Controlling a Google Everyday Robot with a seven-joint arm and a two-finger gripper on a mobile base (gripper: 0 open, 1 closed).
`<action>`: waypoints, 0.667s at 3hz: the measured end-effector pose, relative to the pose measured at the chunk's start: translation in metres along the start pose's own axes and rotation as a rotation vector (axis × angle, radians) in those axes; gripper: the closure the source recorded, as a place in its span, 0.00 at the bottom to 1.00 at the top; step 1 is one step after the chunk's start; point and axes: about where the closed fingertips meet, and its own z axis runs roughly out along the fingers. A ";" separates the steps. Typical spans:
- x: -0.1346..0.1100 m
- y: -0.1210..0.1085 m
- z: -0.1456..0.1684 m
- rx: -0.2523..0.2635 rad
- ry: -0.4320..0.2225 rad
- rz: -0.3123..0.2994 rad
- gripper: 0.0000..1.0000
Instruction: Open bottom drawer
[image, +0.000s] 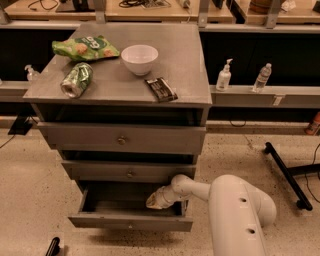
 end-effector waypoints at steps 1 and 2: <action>-0.005 0.036 0.030 -0.133 -0.031 0.029 1.00; -0.008 0.047 0.037 -0.173 -0.042 0.041 1.00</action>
Offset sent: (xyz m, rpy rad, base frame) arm -0.1478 0.0235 0.0039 0.0777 0.3560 0.1046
